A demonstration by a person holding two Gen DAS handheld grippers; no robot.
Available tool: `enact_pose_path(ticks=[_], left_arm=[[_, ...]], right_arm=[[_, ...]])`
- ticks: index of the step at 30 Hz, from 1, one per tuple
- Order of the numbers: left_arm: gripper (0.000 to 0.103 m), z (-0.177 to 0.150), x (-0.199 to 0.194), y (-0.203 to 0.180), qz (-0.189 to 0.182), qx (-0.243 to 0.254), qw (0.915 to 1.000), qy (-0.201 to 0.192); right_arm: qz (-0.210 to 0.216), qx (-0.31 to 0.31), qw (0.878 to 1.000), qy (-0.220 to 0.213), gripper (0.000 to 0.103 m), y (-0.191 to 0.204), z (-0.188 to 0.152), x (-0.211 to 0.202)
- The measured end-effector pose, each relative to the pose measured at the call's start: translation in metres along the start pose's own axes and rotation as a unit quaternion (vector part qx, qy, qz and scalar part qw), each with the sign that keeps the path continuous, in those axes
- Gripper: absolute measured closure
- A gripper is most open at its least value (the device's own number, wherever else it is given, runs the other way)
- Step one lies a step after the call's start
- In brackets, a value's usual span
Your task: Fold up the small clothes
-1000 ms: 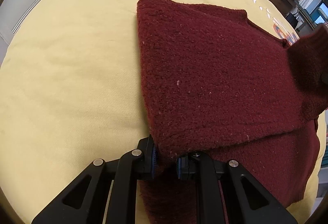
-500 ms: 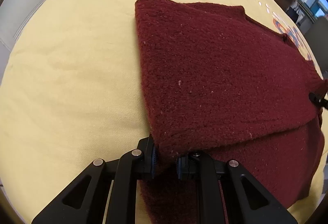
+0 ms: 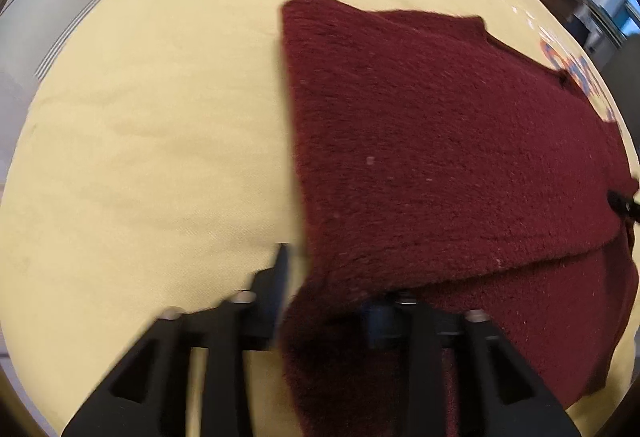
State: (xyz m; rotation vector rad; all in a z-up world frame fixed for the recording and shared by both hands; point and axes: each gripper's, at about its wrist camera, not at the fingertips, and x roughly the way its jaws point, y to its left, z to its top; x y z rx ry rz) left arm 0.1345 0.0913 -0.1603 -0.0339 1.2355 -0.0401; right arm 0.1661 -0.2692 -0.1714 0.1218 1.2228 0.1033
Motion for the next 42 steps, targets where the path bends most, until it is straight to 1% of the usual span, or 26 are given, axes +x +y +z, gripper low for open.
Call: enact_pose_path(ticks=[1, 2, 3, 5, 7, 8, 10, 11, 12, 13, 16, 18, 21, 22, 26, 28, 30, 31, 32, 35, 37, 39, 42], left_arm=[[0.024, -0.002, -0.003, 0.002, 0.005, -0.001, 1.0, -0.006], [0.01, -0.004, -0.006, 0.003, 0.011, -0.001, 0.9999, -0.011], [0.01, -0.008, -0.01, 0.005, 0.015, -0.002, 0.9998, -0.016], [0.009, -0.014, -0.019, 0.008, 0.016, -0.004, 0.9996, -0.022], [0.003, -0.018, -0.032, 0.008, 0.022, -0.002, 0.9991, -0.036], [0.001, -0.02, -0.04, 0.006, 0.025, 0.001, 0.9984, -0.05], [0.001, -0.023, -0.058, -0.002, 0.019, 0.011, 0.9963, -0.083], [0.001, -0.023, -0.065, -0.008, 0.013, 0.018, 0.9956, -0.091], [0.001, -0.021, -0.071, -0.015, 0.007, 0.024, 0.9948, -0.099], [0.001, -0.019, -0.075, -0.022, 0.002, 0.027, 0.9944, -0.102], [0.001, -0.005, -0.077, -0.044, -0.021, 0.029, 0.9944, -0.099], [0.001, 0.004, -0.07, -0.059, -0.027, 0.033, 0.9944, -0.097], [0.001, 0.012, -0.042, -0.08, -0.033, 0.031, 0.9956, -0.082], [0.001, 0.017, -0.034, -0.082, -0.034, 0.031, 0.996, -0.076], [0.001, 0.02, -0.006, -0.094, -0.024, 0.038, 0.9975, -0.054], [0.001, 0.014, 0.005, -0.092, -0.008, 0.045, 0.998, -0.044], [0.001, 0.008, 0.012, -0.086, 0.015, 0.054, 0.9975, -0.043], [0.001, 0.005, 0.014, -0.08, 0.021, 0.054, 0.9974, -0.044], [0.001, 0.003, 0.016, -0.073, 0.016, 0.05, 0.9978, -0.04], [0.001, -0.002, 0.021, -0.053, -0.017, 0.039, 0.9985, -0.035], [0.001, -0.004, 0.021, -0.049, -0.023, 0.047, 0.998, -0.035], [0.001, -0.004, 0.023, -0.048, -0.023, 0.049, 0.998, -0.033], [0.001, -0.004, 0.024, -0.05, -0.02, 0.044, 0.9984, -0.03]], right_arm=[[-0.002, 0.003, 1.0, -0.002, 0.037, -0.004, -0.004, -0.003], [-0.002, 0.006, 1.0, -0.003, 0.032, -0.008, -0.006, -0.006], [0.001, 0.01, 1.0, -0.007, 0.027, -0.013, -0.012, -0.01], [0.003, 0.016, 1.0, -0.013, 0.024, -0.022, -0.02, -0.019], [0.0, 0.014, 1.0, -0.019, 0.023, -0.025, -0.024, -0.028], [-0.001, 0.013, 1.0, -0.026, 0.02, -0.026, -0.027, -0.035], [0.002, 0.009, 0.999, -0.041, 0.016, -0.027, -0.03, -0.049], [0.004, 0.007, 0.999, -0.046, 0.011, -0.024, -0.028, -0.053], [0.005, 0.002, 0.998, -0.055, 0.003, -0.02, -0.026, -0.058], [0.005, -0.003, 0.998, -0.061, 0.0, -0.016, -0.024, -0.062], [0.005, -0.028, 0.996, -0.079, 0.0, 0.005, -0.017, -0.07], [0.004, -0.049, 0.995, -0.084, 0.0, 0.022, -0.013, -0.068], [0.0, -0.071, 0.994, -0.086, 0.0, 0.047, -0.007, -0.055], [-0.002, -0.074, 0.994, -0.085, 0.0, 0.051, -0.007, -0.05], [-0.002, -0.082, 0.994, -0.074, 0.0, 0.071, -0.01, -0.019], [-0.013, -0.089, 0.994, -0.06, 0.0, 0.075, -0.013, -0.003], [-0.029, -0.095, 0.994, -0.054, 0.0, 0.068, -0.018, 0.01], [-0.029, -0.095, 0.994, -0.055, 0.0, 0.063, -0.019, 0.012], [-0.024, -0.088, 0.994, -0.059, 0.0, 0.053, -0.019, 0.013], [-0.022, -0.067, 0.996, -0.056, 0.0, 0.028, -0.018, 0.013], [-0.021, -0.046, 0.998, -0.048, 0.0, 0.009, -0.018, 0.015], [0.0, -0.017, 0.999, -0.046, 0.0, -0.01, -0.019, 0.017], [0.008, -0.012, 0.999, -0.047, 0.001, -0.015, -0.022, 0.012]])
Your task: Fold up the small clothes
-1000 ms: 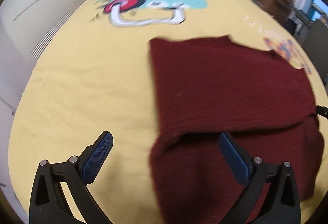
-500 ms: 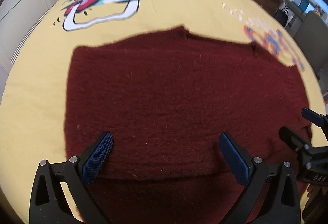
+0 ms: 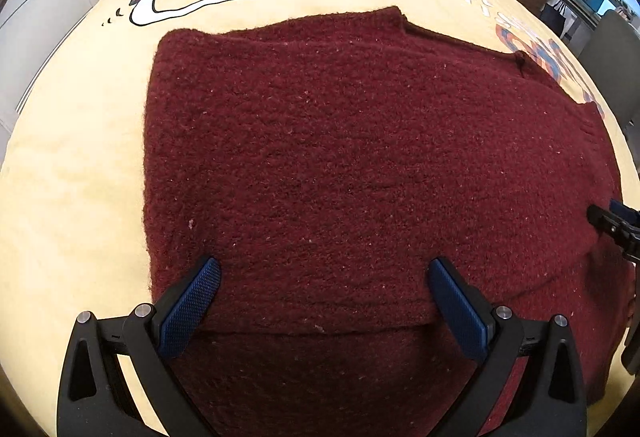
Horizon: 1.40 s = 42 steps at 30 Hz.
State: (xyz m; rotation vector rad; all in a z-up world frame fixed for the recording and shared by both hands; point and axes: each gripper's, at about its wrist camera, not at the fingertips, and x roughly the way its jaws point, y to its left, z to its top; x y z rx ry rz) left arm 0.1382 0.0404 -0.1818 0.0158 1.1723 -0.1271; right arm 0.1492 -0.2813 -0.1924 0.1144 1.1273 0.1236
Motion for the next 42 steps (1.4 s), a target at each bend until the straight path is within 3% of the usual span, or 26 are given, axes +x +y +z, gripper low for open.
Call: enact_pose_path(ticks=[5, 9, 18, 24, 32, 42], left_arm=[[0.001, 0.008, -0.015, -0.004, -0.001, -0.006, 1.0, 0.003], [0.001, 0.002, -0.053, -0.003, -0.01, -0.012, 0.9996, -0.025], [0.001, -0.057, -0.1, 0.02, -0.007, -0.054, 0.9984, -0.013], [0.001, -0.106, -0.106, 0.028, -0.002, -0.089, 0.9958, 0.021], [0.001, -0.147, -0.093, 0.023, 0.003, -0.08, 0.9946, 0.066], [0.001, -0.184, -0.064, 0.0, -0.005, -0.067, 0.9898, 0.126]], right_arm=[[-0.013, -0.012, 1.0, -0.009, 0.0, 0.006, -0.001, -0.027], [-0.013, -0.021, 0.999, -0.028, 0.0, 0.0, -0.006, -0.064], [-0.03, -0.006, 0.998, -0.048, 0.0, -0.03, -0.057, -0.123], [-0.036, 0.029, 0.999, -0.002, 0.0, -0.052, -0.112, -0.117], [-0.026, 0.046, 0.997, 0.052, 0.0, -0.061, -0.163, -0.104], [-0.007, 0.048, 0.99, 0.131, 0.002, -0.055, -0.186, -0.08]])
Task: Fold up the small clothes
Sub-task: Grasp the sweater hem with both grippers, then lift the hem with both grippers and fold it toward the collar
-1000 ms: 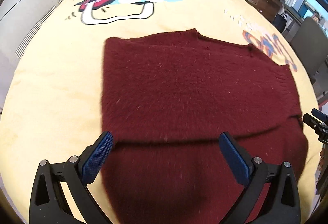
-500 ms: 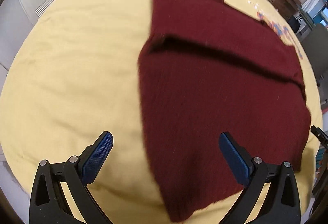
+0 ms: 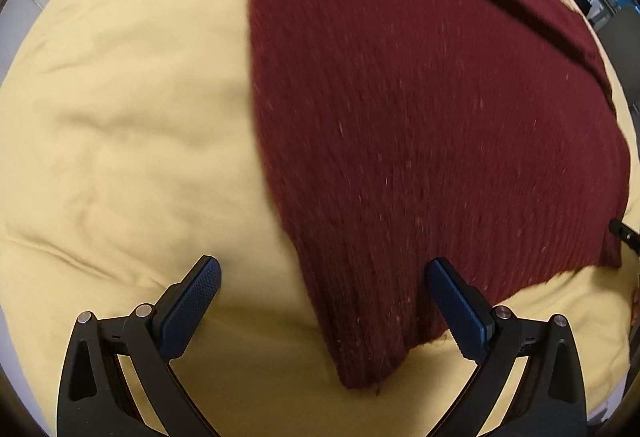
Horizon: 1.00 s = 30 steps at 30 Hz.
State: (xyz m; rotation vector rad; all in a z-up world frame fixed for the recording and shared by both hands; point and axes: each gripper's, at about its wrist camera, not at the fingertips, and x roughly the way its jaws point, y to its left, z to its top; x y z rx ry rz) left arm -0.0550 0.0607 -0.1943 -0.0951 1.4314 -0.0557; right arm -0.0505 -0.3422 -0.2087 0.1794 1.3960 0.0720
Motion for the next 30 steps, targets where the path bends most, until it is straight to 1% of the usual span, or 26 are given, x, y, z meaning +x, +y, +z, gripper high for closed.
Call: enact_pose_path(ticks=[2, 3, 4, 5, 6, 7, 8, 9, 10, 11, 12, 14, 16, 18, 24, 25, 27, 28, 30], left_arm=[[0.002, -0.002, 0.002, -0.003, -0.002, 0.003, 1.0, 0.002], [0.003, -0.002, 0.001, -0.005, -0.007, 0.005, 1.0, 0.0], [0.006, -0.002, 0.0, -0.007, -0.016, 0.008, 0.9998, -0.001], [0.018, -0.002, -0.001, -0.008, -0.024, 0.01, 0.9997, 0.0], [0.032, -0.002, -0.002, -0.01, -0.028, 0.012, 0.9996, 0.001], [0.039, -0.004, -0.005, -0.011, -0.03, 0.013, 0.9995, -0.001], [0.055, -0.005, -0.007, -0.012, -0.038, 0.013, 0.9992, -0.003], [0.076, -0.005, -0.01, -0.012, -0.052, 0.013, 0.9985, -0.005], [0.086, -0.005, -0.013, -0.012, -0.066, 0.012, 0.9977, -0.006], [0.093, -0.005, -0.015, -0.012, -0.079, 0.01, 0.9968, -0.005], [0.093, -0.004, -0.019, -0.014, -0.086, 0.013, 0.9962, -0.005], [0.094, -0.001, -0.029, -0.019, -0.082, 0.032, 0.996, -0.016], [0.094, 0.004, -0.041, -0.021, -0.091, 0.036, 0.9949, -0.025], [0.094, 0.011, -0.059, -0.023, -0.097, 0.04, 0.9935, -0.044], [0.094, 0.052, -0.107, -0.027, -0.119, 0.037, 0.9868, -0.103], [0.094, 0.053, -0.106, -0.026, -0.121, 0.036, 0.9858, -0.11], [0.094, 0.069, -0.121, -0.028, -0.125, 0.032, 0.9832, -0.129], [0.094, 0.076, -0.125, -0.022, -0.125, 0.032, 0.9824, -0.135], [0.094, 0.094, -0.139, -0.021, -0.121, 0.03, 0.9803, -0.153]], right_arm=[[0.004, -0.001, 1.0, 0.01, 0.012, 0.002, -0.001, 0.002], [0.007, -0.001, 1.0, 0.016, 0.028, 0.002, -0.002, 0.003], [0.015, 0.001, 1.0, 0.025, 0.037, 0.002, -0.003, 0.005], [0.028, 0.004, 0.999, 0.033, 0.053, 0.002, -0.004, 0.007], [0.041, 0.006, 0.998, 0.038, 0.065, 0.001, -0.004, 0.007], [0.052, 0.008, 0.998, 0.042, 0.075, 0.001, -0.005, 0.008], [0.061, 0.008, 0.997, 0.044, 0.08, 0.001, -0.006, 0.007], [0.07, 0.008, 0.997, 0.045, 0.085, 0.001, -0.006, 0.006], [0.076, 0.008, 0.996, 0.045, 0.088, 0.0, -0.006, 0.005], [0.08, 0.008, 0.996, 0.042, 0.089, 0.0, -0.005, 0.001], [0.082, 0.006, 0.996, 0.039, 0.09, -0.001, -0.004, -0.002], [0.09, 0.003, 0.996, 0.029, 0.091, -0.002, -0.001, -0.012], [0.099, 0.001, 0.995, 0.017, 0.091, -0.002, 0.005, -0.022], [0.103, -0.002, 0.995, -0.001, 0.092, -0.002, 0.012, -0.036], [0.118, -0.001, 0.991, -0.068, 0.092, 0.0, 0.04, -0.084], [0.119, -0.002, 0.99, -0.079, 0.092, 0.0, 0.045, -0.091], [0.121, 0.001, 0.987, -0.104, 0.092, 0.004, 0.065, -0.102], [0.122, 0.003, 0.986, -0.115, 0.092, 0.003, 0.072, -0.106], [0.121, 0.004, 0.983, -0.139, 0.092, 0.006, 0.088, -0.118]])
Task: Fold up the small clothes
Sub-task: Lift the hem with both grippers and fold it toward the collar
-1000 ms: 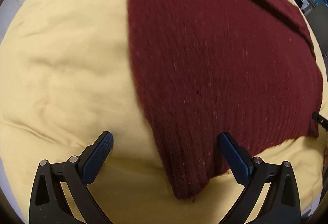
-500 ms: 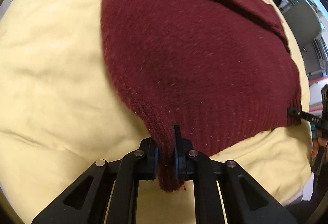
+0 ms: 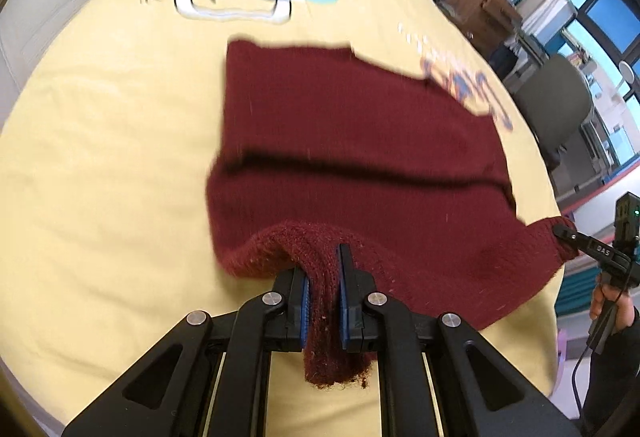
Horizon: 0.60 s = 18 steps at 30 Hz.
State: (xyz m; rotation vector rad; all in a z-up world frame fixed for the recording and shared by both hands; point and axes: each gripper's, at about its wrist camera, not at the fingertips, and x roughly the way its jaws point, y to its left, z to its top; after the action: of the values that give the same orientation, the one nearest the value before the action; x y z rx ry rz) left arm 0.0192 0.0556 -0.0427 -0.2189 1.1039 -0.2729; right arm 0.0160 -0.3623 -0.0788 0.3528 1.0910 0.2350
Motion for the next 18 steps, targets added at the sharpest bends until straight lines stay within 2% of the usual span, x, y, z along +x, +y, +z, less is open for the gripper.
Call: enact_pose_path(ticks=[5, 9, 12, 18], left_arm=[[0.094, 0.042, -0.023, 0.019, 0.006, 0.003, 0.9993, -0.038], [0.094, 0.077, -0.02, 0.025, 0.012, 0.001, 0.9985, -0.053], [0.094, 0.103, 0.005, 0.022, 0.032, 0.009, 0.9981, -0.052], [0.094, 0.131, 0.057, 0.031, 0.072, 0.009, 0.9967, -0.037]], right_arm=[[-0.006, -0.016, 0.999, -0.041, 0.092, 0.014, 0.05, -0.007], [-0.01, -0.014, 0.998, -0.059, 0.092, 0.017, 0.087, 0.003], [-0.017, -0.011, 0.998, -0.054, 0.092, 0.017, 0.118, 0.02], [-0.048, -0.008, 0.999, -0.019, 0.092, 0.013, 0.152, 0.075]])
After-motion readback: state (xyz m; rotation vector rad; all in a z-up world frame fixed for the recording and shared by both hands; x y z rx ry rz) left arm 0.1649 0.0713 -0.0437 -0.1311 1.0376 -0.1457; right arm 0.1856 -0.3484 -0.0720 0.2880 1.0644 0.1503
